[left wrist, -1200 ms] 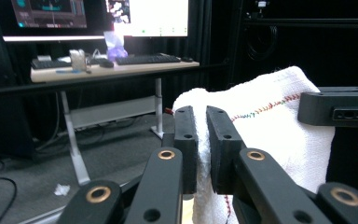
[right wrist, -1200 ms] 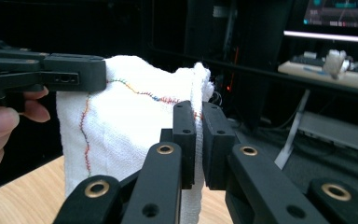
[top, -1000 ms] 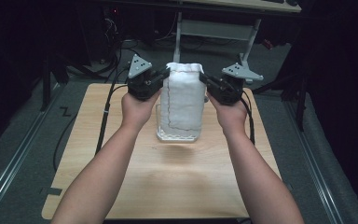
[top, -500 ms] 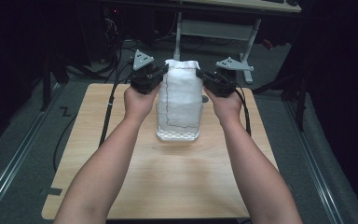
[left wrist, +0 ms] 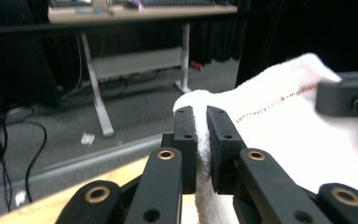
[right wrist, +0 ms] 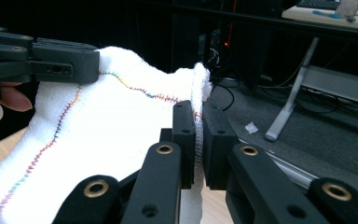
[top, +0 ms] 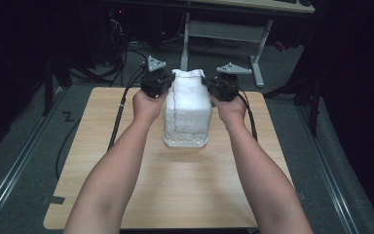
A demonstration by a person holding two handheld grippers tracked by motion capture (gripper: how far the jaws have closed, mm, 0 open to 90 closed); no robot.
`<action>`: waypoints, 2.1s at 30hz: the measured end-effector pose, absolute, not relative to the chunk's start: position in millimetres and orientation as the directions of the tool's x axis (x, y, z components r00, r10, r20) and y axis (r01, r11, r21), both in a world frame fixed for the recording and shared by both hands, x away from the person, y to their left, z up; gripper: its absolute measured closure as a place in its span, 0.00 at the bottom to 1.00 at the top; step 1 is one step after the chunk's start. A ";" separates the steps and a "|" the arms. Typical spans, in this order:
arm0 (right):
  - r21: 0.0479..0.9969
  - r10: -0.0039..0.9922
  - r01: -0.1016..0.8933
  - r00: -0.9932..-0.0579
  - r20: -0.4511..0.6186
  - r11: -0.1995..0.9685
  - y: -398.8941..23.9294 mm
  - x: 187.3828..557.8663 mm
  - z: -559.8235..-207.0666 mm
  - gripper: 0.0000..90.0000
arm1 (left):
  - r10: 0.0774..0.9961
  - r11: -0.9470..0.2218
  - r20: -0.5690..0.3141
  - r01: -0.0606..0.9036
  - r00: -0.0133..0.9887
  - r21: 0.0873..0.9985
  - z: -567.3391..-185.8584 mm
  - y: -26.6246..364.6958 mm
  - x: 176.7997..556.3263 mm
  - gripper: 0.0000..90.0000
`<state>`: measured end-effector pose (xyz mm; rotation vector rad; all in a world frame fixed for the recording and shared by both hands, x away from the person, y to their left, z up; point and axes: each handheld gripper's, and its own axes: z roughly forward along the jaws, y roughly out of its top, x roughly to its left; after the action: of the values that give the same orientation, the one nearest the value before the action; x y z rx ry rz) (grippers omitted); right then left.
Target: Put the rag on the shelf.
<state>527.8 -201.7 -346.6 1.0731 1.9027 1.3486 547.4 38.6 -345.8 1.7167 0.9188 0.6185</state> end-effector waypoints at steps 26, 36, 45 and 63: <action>0.927 0.863 0.309 -0.505 -0.032 0.215 -211.1 500.0 -357.8 0.66 | 0.821 -0.088 -0.102 0.300 0.562 0.950 -354.0 66.2 515.5 0.58; 0.939 0.867 0.279 -0.496 -0.039 0.202 -219.5 459.8 -355.8 0.60 | 0.812 -0.127 -0.070 0.292 0.580 0.948 -358.2 76.4 481.3 0.54; 0.946 0.866 0.239 -0.495 -0.073 0.217 -229.0 426.7 -364.7 0.54 | 0.794 -0.108 -0.075 0.262 0.603 0.959 -364.9 84.8 442.7 0.54; 0.910 0.849 0.310 -0.523 -0.077 0.274 -236.1 394.3 -409.5 0.44 | 0.756 -0.168 -0.106 0.349 0.646 0.922 -416.2 97.3 414.7 0.51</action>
<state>394.3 -236.1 -409.5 1.0398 1.9765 1.2227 414.7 97.3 -416.2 1.7683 0.8929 0.4629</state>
